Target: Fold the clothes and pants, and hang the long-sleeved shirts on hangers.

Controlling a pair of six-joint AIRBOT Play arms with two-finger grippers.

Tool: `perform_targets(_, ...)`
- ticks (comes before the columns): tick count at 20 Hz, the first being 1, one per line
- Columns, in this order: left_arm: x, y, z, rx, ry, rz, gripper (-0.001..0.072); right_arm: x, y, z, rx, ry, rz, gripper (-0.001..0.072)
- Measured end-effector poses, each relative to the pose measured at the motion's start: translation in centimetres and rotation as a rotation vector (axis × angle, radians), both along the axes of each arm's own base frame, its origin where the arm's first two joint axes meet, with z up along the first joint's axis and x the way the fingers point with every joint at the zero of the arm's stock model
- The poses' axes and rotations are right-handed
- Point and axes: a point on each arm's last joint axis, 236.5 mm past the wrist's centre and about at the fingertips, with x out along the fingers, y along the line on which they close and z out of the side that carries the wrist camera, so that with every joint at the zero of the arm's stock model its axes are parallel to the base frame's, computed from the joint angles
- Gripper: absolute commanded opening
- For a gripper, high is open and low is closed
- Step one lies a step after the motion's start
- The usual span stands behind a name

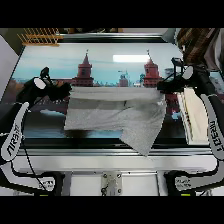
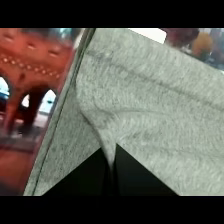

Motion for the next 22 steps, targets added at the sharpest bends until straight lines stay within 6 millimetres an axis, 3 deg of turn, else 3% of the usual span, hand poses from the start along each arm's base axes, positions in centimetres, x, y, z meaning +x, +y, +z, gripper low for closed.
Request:
perform_targets(4,-1.8,-0.5,-2.5,0.002,0.048,-0.001,0.0011,-2.6,0.0,-2.9,-0.002,0.088,-0.011,0.0035)
perform_targets(5,-2.1,-0.5,-2.8,0.001,0.056,-0.001,0.0095,-3.0,0.0,-3.2,-0.002,0.100,-0.011,0.0157)
perform_targets(6,-2.3,-0.5,-3.0,0.001,0.059,-0.001,0.0418,-3.3,0.1,-3.5,0.000,0.109,-0.014,0.0399)
perform_targets(7,-2.4,-0.6,-2.9,-0.001,0.059,0.000,0.0539,-3.4,0.2,-3.6,0.008,0.114,-0.016,0.0527)
perform_targets(10,-2.1,-0.2,-0.7,-0.005,0.012,0.018,0.0540,-3.1,0.3,-1.8,0.028,0.075,-0.030,0.0507)
perform_targets(12,-2.2,1.0,2.0,0.006,-0.038,0.034,0.0540,-2.8,-0.4,1.5,0.030,0.000,-0.047,0.0507)
perform_targets(15,-5.5,3.4,4.2,0.053,-0.041,0.051,0.0540,-3.8,-1.3,7.3,0.029,-0.115,-0.066,0.0507)
perform_targets(18,-11.3,4.8,2.6,0.062,0.042,0.105,0.0540,-5.8,-1.3,12.2,0.027,-0.217,-0.068,0.0508)
perform_targets(22,-18.8,4.6,-1.5,0.032,0.164,0.198,0.0540,-8.0,-0.9,15.9,0.031,-0.304,-0.067,0.0508)
